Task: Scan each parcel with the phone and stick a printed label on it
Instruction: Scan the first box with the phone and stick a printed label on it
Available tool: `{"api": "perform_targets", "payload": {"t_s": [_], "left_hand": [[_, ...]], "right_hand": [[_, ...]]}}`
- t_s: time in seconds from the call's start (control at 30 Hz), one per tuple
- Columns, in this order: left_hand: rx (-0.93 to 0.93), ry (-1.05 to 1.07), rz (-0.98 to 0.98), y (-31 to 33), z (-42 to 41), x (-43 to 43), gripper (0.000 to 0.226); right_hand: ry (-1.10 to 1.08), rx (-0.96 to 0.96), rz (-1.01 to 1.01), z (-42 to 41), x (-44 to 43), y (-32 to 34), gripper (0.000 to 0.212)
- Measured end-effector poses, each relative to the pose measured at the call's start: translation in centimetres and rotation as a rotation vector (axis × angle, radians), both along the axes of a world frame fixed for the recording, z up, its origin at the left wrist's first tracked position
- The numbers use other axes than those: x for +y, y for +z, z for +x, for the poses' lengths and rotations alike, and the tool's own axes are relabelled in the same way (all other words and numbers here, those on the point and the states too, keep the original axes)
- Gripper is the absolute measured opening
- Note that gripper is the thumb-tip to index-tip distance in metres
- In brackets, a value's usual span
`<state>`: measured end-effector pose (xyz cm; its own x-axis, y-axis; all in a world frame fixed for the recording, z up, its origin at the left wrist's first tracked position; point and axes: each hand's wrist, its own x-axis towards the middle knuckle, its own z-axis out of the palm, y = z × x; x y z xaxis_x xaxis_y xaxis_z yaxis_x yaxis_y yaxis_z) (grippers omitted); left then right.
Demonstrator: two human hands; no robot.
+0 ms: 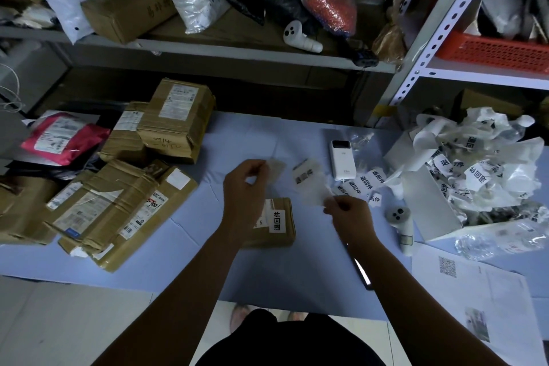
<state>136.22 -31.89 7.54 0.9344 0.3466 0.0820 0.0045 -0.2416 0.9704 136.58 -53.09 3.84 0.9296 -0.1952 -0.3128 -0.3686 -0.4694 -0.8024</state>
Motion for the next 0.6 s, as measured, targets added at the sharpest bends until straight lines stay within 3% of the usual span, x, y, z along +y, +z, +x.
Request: {"api": "perform_targets", "payload": {"t_s": [0.07, 0.13, 0.17, 0.2, 0.23, 0.3, 0.37, 0.43, 0.5, 0.6], "left_hand": [[-0.026, 0.032, 0.068, -0.2, -0.1, 0.4, 0.008], [-0.097, 0.052, 0.183, -0.6, -0.3, 0.7, 0.008], [-0.143, 0.063, 0.262, -0.7, -0.4, 0.8, 0.009], [-0.187, 0.071, 0.347, -0.8, -0.4, 0.8, 0.009], [-0.232, 0.074, 0.432, -0.9, -0.5, 0.7, 0.01], [-0.339, 0.067, 0.598, -1.2, -0.8, 0.6, 0.014], [-0.455, 0.047, 0.735, -1.6, -1.2, 0.5, 0.019], [-0.546, 0.008, 0.839, -1.9, -1.5, 0.8, 0.025], [-0.6, -0.032, 0.936, -1.8, -1.7, 1.2, 0.035], [-0.505, -0.094, 0.884, -1.6, -1.9, 2.0, 0.066]], "right_hand": [[-0.091, 0.092, -0.163, -0.1, -0.4, -0.4, 0.015], [-0.159, 0.143, -0.346, -0.5, 0.2, 0.1, 0.042], [-0.157, 0.088, -0.34, -0.7, 0.8, 0.7, 0.048], [-0.114, 0.01, -0.255, -0.8, 1.5, 1.6, 0.042], [-0.067, -0.033, -0.042, -0.7, 2.4, 2.4, 0.03], [-0.011, 0.059, 0.504, -0.4, 4.3, 4.1, 0.019], [-0.015, 0.145, 0.814, 0.1, 5.5, 5.6, 0.019], [-0.025, 0.157, 0.868, 0.7, 6.1, 6.3, 0.015], [-0.036, 0.158, 0.847, 1.0, 6.1, 6.3, 0.027], [-0.032, 0.113, 0.821, 1.0, 5.7, 5.9, 0.03]]}}
